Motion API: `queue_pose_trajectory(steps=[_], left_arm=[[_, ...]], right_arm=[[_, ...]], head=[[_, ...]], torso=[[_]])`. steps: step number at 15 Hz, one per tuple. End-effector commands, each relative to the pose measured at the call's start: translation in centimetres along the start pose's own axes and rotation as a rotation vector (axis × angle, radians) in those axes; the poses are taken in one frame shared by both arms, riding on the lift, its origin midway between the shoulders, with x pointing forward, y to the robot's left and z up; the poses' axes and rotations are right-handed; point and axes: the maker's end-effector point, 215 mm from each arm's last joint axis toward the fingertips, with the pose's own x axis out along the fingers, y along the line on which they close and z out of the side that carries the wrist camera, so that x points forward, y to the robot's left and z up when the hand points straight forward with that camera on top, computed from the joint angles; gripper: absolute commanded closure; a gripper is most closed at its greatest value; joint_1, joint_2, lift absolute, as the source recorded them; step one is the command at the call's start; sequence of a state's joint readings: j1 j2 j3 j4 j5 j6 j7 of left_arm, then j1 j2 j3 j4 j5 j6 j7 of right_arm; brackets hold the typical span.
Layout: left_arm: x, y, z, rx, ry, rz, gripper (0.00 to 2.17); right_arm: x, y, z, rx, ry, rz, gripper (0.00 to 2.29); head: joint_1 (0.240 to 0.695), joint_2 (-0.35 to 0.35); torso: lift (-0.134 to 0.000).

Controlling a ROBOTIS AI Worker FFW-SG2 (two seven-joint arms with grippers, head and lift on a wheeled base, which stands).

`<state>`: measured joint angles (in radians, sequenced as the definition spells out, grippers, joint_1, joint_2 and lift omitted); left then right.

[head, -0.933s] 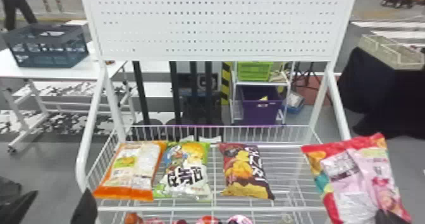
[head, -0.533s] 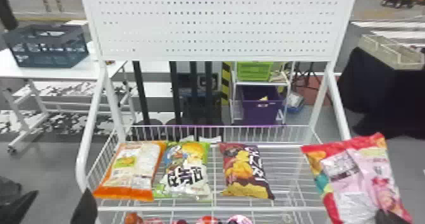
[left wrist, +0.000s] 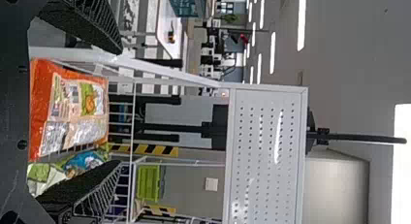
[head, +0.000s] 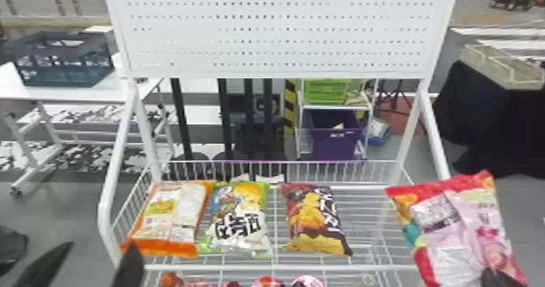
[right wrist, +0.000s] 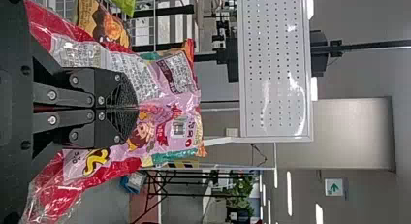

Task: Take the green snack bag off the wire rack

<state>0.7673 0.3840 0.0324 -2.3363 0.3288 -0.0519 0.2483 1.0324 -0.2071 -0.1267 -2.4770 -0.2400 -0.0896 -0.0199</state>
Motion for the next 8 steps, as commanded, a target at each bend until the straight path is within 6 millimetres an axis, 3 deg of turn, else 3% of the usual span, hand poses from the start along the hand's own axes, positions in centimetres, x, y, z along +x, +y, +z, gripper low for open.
queue_pose_trajectory(steps=[1, 6, 8], left_arm=[[2.6, -4.9, -2.9, 0.014, 0.058, -0.084, 0.08], [10.2, -13.7, -7.3, 0.026, 0.088, -0.171, 0.08], [13.7, -15.8, -8.6, 0.034, 0.120, -0.190, 0.08]], right_arm=[[0.0, 0.1, 0.0, 0.002, 0.000, 0.000, 2.25], [0.0, 0.0, -0.1, -0.002, 0.001, -0.001, 2.25], [0.0, 0.0, -0.2, 0.000, 0.003, -0.002, 2.25]], head=[[0.499, 0.000], [0.499, 0.000], [0.499, 0.000]], torso=[[0.000], [0.000], [0.000]])
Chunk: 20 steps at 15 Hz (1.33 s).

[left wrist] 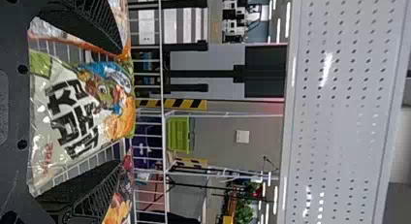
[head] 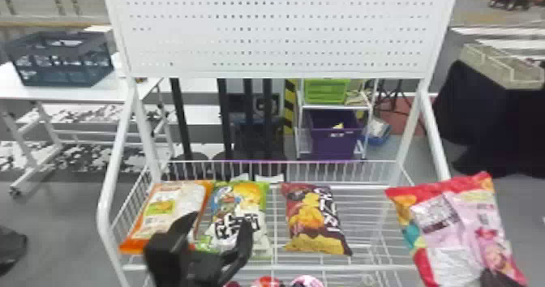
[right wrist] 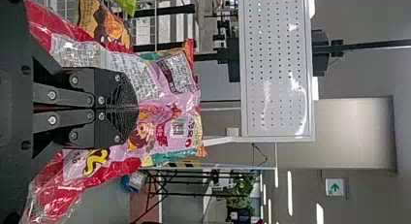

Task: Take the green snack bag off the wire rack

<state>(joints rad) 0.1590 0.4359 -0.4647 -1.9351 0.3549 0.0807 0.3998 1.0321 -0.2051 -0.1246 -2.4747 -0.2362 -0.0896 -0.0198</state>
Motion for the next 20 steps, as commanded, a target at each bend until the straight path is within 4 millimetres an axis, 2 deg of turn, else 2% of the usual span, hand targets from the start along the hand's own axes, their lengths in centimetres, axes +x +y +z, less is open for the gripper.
queue_pose_trajectory(steps=[1, 4, 5, 8, 10, 11, 12, 13, 14, 15, 20], left_arm=[[4.6, -1.3, -1.6, 0.015, 0.050, -0.013, 0.08], [8.1, -0.3, -3.6, 0.033, 0.112, 0.005, 0.08], [8.7, 0.2, -5.0, 0.040, 0.156, 0.012, 0.08], [9.3, 2.1, -7.9, 0.032, 0.219, 0.036, 0.09], [9.2, 2.3, -8.7, 0.029, 0.236, 0.028, 0.12], [9.2, 2.3, -8.8, 0.029, 0.237, 0.027, 0.22], [9.1, 2.1, -9.0, 0.031, 0.246, 0.019, 0.47], [9.0, 1.9, -9.6, 0.040, 0.269, 0.011, 1.07], [8.9, 1.9, -9.3, 0.039, 0.265, 0.018, 1.84], [8.8, 1.9, -9.1, 0.036, 0.261, 0.023, 2.14], [7.6, 0.3, -7.5, 0.030, 0.247, -0.010, 2.14]], right_arm=[[0.0, 0.0, -0.1, 0.001, 0.002, 0.000, 2.25], [0.0, -0.1, -0.4, 0.000, 0.006, -0.003, 2.25], [0.0, -0.1, -0.5, 0.000, 0.006, -0.002, 2.25], [0.1, 0.0, -0.4, 0.003, 0.004, 0.000, 2.25], [0.1, 0.0, -0.4, 0.003, 0.004, 0.000, 2.25], [0.1, 0.0, -0.3, 0.003, 0.002, 0.001, 2.25], [0.1, 0.1, -0.2, 0.003, 0.002, 0.001, 2.25], [0.0, 0.1, -0.2, 0.003, 0.002, 0.001, 2.25], [0.0, 0.0, -0.1, 0.002, -0.001, 0.000, 2.25], [0.0, 0.0, -0.1, 0.002, -0.001, 0.001, 2.25], [0.0, 0.1, 0.0, 0.002, -0.002, 0.004, 2.25]], head=[[0.499, 0.000], [0.499, 0.000], [0.499, 0.000], [0.499, 0.000], [0.499, 0.000], [0.499, 0.000], [0.499, 0.000], [0.499, 0.000], [0.499, 0.000], [0.499, 0.000], [0.499, 0.000]], torso=[[0.000], [0.000], [0.000], [0.000], [0.000], [0.000], [0.000], [0.000], [0.000], [0.000], [0.000]])
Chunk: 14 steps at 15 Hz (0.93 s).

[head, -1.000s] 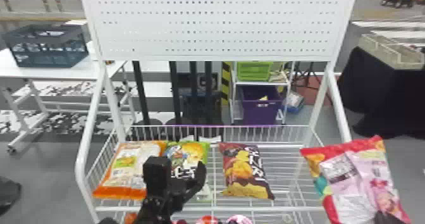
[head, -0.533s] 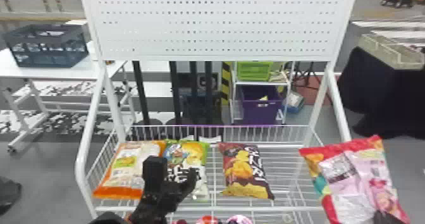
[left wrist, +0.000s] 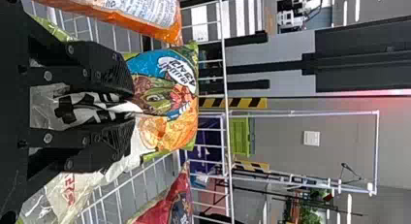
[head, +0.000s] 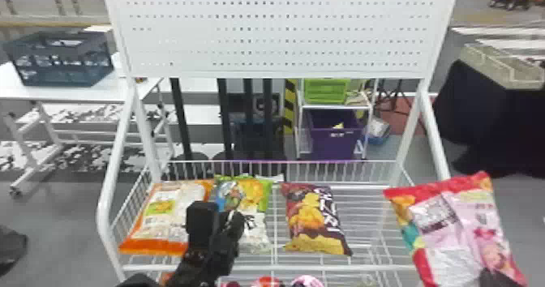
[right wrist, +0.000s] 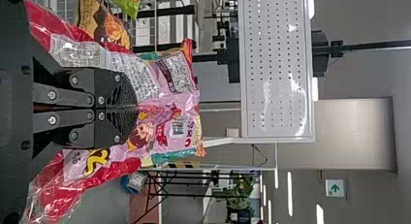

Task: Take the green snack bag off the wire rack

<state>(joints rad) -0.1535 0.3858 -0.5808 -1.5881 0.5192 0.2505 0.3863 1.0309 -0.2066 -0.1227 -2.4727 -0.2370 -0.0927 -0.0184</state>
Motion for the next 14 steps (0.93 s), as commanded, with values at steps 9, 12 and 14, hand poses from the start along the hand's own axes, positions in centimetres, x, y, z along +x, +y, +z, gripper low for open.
queue_pose_trajectory(steps=[9, 12, 14], left_arm=[[-12.1, 2.6, 6.7, -0.066, -0.201, 0.019, 2.14], [-18.6, 6.6, 9.1, -0.113, -0.308, 0.080, 2.14], [-22.1, 8.7, 10.3, -0.117, -0.366, 0.117, 2.14]], right_arm=[[0.1, 0.1, 0.1, 0.001, -0.006, 0.003, 2.25], [0.1, 0.0, -0.1, 0.003, -0.003, 0.002, 2.25], [0.2, -0.1, -0.3, 0.002, -0.002, 0.000, 2.25]], head=[[0.499, 0.000], [0.499, 0.000], [0.499, 0.000]], torso=[[0.000], [0.000], [0.000]])
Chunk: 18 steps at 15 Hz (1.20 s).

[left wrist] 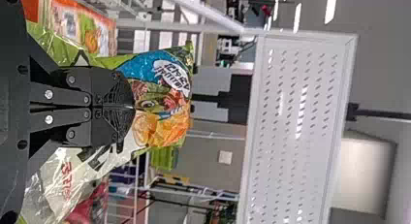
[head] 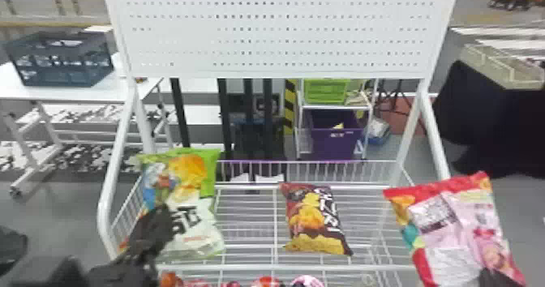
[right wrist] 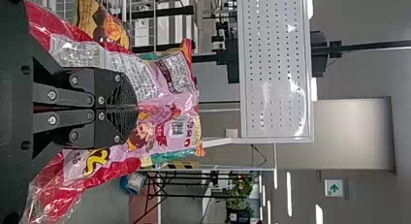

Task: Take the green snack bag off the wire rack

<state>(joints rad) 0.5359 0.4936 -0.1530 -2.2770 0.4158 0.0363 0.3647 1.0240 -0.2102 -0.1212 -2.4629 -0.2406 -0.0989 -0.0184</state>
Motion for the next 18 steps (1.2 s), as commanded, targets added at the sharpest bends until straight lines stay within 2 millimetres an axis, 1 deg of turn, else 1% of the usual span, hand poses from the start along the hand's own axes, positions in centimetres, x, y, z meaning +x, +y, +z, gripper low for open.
queue_pose_trajectory(steps=[1, 2, 3, 5, 6, 18], left_arm=[[-3.1, 2.3, 2.6, 0.009, -0.060, 0.041, 2.14], [-4.5, 3.0, 3.6, 0.003, -0.092, 0.051, 2.14], [-5.6, 3.2, 4.4, -0.003, -0.115, 0.049, 2.14], [-6.9, 2.9, 5.1, -0.004, -0.139, 0.040, 2.14], [-7.2, 2.8, 5.0, -0.002, -0.139, 0.041, 2.14], [-7.1, 2.6, 4.6, 0.009, -0.127, 0.036, 2.14]], right_arm=[[0.1, 0.0, -0.1, 0.001, 0.000, 0.000, 2.25], [0.1, 0.0, -0.1, 0.002, 0.000, 0.000, 2.25], [0.1, 0.0, -0.2, 0.002, 0.002, 0.000, 2.25], [0.1, 0.0, -0.3, 0.002, 0.003, -0.001, 2.25], [0.2, 0.0, -0.3, 0.002, 0.002, -0.001, 2.25], [0.1, 0.1, 0.1, 0.003, -0.007, 0.001, 2.25]], head=[[0.499, 0.000], [0.499, 0.000], [0.499, 0.000], [0.499, 0.000], [0.499, 0.000], [0.499, 0.000]], torso=[[0.000], [0.000], [0.000], [0.000], [0.000], [0.000]])
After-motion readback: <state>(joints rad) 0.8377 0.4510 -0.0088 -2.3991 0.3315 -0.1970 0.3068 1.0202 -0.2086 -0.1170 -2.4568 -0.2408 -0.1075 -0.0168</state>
